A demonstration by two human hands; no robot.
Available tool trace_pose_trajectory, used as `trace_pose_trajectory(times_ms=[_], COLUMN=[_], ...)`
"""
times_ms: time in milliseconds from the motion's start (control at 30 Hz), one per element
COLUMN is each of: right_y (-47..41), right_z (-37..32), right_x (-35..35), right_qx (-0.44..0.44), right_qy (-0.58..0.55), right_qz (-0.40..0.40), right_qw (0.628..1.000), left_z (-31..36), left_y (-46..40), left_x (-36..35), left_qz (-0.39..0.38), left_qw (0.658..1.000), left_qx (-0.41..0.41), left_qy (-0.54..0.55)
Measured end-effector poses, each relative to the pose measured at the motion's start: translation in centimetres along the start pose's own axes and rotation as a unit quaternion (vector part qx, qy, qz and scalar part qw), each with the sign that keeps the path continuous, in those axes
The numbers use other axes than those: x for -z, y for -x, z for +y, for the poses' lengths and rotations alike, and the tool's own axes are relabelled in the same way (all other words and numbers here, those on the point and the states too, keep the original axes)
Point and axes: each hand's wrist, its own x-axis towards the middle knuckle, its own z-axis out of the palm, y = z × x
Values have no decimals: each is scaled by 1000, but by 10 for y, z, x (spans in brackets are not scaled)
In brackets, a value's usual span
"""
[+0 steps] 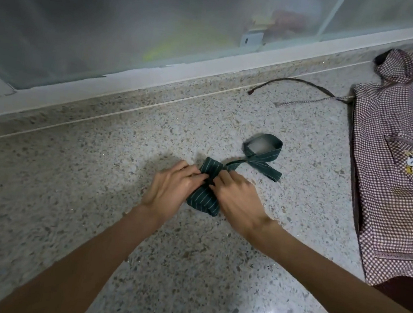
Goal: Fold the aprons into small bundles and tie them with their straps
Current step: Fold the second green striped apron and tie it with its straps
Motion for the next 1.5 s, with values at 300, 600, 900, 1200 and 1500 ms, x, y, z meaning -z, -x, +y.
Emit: trace_pose_trajectory(times_ms=[300, 600, 900, 1200, 1500], right_y=[-15, -16, -11, 11, -24], right_z=[-2, 33, 33, 60, 126], right_x=[29, 13, 0, 12, -15], right_qx=[152, -119, -190, -67, 111], right_qy=[174, -276, -421, -324, -133], right_qz=[-171, -148, -195, -108, -70], right_qw=[958, 942, 865, 938, 982], left_z=[4, 0, 5, 8, -5], left_y=[-3, -17, -11, -26, -72], left_x=[5, 6, -2, 11, 29], left_qz=[-51, -79, -67, -143, -304], left_qw=[997, 952, 975, 963, 843], left_qx=[54, 196, 134, 159, 341], left_qy=[35, 221, 164, 166, 285])
